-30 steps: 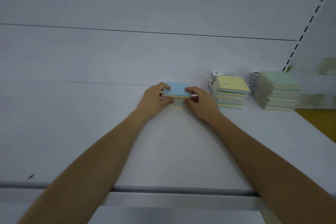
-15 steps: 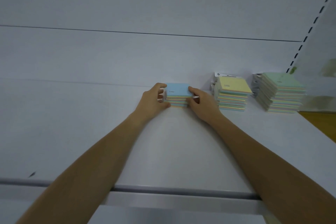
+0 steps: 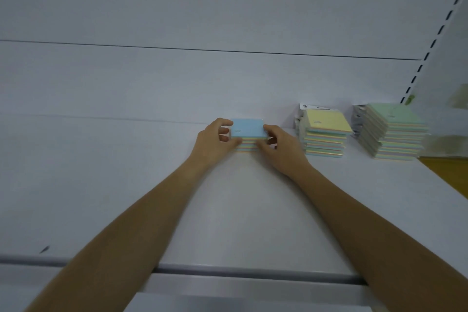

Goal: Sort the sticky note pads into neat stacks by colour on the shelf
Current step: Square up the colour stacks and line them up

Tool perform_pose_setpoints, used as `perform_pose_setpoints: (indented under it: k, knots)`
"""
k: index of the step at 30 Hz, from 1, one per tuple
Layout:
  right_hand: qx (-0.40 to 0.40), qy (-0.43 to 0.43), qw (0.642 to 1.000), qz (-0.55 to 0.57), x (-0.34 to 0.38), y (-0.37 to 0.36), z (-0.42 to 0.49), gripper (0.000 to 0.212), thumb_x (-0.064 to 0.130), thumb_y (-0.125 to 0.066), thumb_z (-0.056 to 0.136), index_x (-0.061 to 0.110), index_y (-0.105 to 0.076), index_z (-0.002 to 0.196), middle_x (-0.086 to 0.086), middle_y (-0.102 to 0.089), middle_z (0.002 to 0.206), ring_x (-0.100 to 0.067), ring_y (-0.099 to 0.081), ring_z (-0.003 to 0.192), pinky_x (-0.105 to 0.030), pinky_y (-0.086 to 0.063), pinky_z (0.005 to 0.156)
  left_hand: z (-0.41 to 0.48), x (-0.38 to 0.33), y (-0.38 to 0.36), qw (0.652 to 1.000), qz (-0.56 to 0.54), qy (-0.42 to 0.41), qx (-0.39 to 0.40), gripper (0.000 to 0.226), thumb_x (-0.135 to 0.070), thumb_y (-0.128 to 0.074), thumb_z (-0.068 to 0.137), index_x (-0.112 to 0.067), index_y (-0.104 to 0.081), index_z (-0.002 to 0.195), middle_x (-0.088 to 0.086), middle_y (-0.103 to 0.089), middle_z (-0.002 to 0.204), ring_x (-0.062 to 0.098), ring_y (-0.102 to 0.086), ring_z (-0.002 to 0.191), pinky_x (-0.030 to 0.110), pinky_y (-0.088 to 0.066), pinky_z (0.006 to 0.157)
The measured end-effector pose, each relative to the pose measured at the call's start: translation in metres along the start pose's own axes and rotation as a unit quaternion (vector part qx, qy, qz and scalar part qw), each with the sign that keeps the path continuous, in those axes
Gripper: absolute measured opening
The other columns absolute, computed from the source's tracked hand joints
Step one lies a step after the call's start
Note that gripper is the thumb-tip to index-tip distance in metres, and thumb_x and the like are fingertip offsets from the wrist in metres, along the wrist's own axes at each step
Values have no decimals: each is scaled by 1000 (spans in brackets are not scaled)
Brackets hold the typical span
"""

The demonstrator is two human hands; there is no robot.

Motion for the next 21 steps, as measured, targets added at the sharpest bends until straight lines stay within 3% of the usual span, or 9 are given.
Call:
perform_pose_setpoints:
  k: [4,7,10,15,21]
  knots:
    - [-29,-10,999,23,-1,2,4,38,20,-52,91,4,-52,126,-16,-57,126,-25,-62,103,-11,-34,73,1,-2,1,1000,12,-17,-9,25,-17,-66,82,-13,-64,107,6,-65,116,11,-60,83,-4,-39,62]
    - [-24,-7,999,27,-2,1,4,40,17,-54,90,5,-51,128,-17,-55,125,-25,-62,101,-9,-34,75,0,-1,1,1000,11,-14,6,32,-17,-71,78,-14,-64,108,0,-63,110,11,-60,84,-6,-37,61]
    - [-6,-5,1000,11,-2,-1,1,47,12,-57,87,6,-46,132,-16,-51,128,-25,-60,105,-7,-32,77,-2,0,-1,998,36,-39,30,42,-9,-74,73,-11,-59,112,5,-61,118,14,-57,88,-7,-38,60]
    - [-2,7,1000,-14,-1,0,0,44,9,-54,89,7,-46,132,-18,-50,128,-27,-61,104,-5,-27,71,-2,0,-3,995,66,-71,32,40,-2,-70,75,-5,-55,112,12,-61,119,16,-56,87,-6,-40,60]
    - [-23,-9,999,32,-1,4,1,38,12,-49,93,6,-50,130,-16,-53,130,-26,-61,108,-6,-29,71,0,2,0,994,67,-74,37,40,-1,-69,76,-5,-56,114,12,-61,121,15,-56,89,-9,-37,61]
Point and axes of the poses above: each hand's wrist, its own z-axis towards the middle knuckle, its own y-axis out of the back of the hand, x = y × z, the point moved 4 cm from there along z, towards the middle knuckle
